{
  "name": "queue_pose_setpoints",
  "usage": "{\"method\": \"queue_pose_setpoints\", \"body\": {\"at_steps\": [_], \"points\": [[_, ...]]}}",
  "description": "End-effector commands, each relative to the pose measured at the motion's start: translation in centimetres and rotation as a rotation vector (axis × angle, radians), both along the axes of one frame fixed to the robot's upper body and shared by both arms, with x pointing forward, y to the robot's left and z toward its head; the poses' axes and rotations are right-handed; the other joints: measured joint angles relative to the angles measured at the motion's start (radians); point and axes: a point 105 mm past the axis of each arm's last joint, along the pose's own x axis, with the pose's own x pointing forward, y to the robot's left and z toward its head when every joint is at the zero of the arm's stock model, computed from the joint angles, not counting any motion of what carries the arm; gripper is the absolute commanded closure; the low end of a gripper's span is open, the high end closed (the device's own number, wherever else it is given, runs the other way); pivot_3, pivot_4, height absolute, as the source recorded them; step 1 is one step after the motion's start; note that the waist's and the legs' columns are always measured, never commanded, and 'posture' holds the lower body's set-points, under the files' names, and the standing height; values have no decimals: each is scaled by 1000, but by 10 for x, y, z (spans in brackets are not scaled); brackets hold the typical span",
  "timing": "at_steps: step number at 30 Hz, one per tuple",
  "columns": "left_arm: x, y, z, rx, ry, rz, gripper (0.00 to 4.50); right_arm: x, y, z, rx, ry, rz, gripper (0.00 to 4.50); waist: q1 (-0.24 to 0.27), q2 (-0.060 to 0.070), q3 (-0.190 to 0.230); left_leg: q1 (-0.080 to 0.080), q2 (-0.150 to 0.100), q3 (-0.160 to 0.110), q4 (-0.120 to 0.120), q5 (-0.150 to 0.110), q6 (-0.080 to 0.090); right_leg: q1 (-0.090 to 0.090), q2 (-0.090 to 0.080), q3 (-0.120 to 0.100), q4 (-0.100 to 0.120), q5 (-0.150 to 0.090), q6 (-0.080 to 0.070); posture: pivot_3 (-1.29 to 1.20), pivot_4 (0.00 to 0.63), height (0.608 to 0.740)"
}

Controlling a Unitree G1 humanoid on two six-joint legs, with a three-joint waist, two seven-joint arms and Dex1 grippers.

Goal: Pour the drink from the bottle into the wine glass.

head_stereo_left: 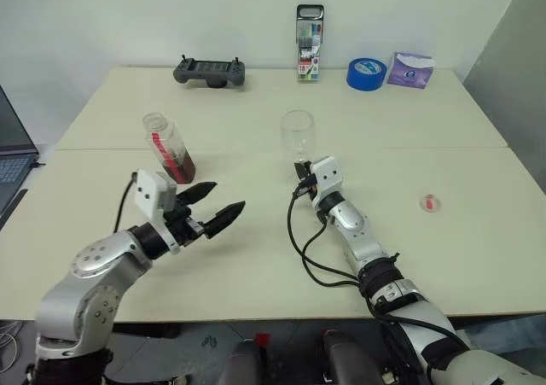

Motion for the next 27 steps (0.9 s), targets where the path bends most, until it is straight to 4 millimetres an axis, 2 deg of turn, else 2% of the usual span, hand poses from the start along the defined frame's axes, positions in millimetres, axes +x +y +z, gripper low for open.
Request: {"method": "queue_pose_setpoints", "body": {"at_steps": [1, 9, 11, 18, 24, 27], "points": [[2, 1, 4, 4, -39, 16, 0, 2, -8, -13, -18, 49, -28, 3400, 0, 0, 0, 0, 0, 0, 0, 0, 0, 0, 0, 0, 0, 0, 0, 0, 150, 740], [8, 26, -18, 1, 17, 93, 0, 0, -13, -6, -16, 25, -37, 563, -4, 0, 0, 0, 0, -1, 0, 0, 0, -1, 1, 0, 0, 0, 0, 0, 150, 740], [9, 34, -25, -6, 34, 122, 0, -2, -11, -2, -14, 10, -26, 7, -4, 0, 0, 0, 1, -1, 0, 0, 0, -1, 1, 0, 0, 0, 0, 0, 150, 740], [10, 54, -40, -38, 58, 221, 0, -20, -11, 9, -25, -1, 34, 7, 0, 0, 0, -1, 1, -1, 0, 0, 0, -1, 0, 0, 0, 0, 0, 0, 150, 740], [17, 90, -41, -39, -38, 480, 0, -47, -29, 14, -66, 39, 60, 7, 10, 0, 0, -1, 1, -1, 0, -1, -1, -1, 0, 0, 0, 0, 0, 0, 150, 740], [21, 97, -43, -26, -87, 575, 0, -60, -41, 18, -92, 77, 67, 7, 18, 0, 0, -1, 1, -1, 0, -1, -1, -1, 0, 0, -1, 0, 0, 0, 150, 740]]}}
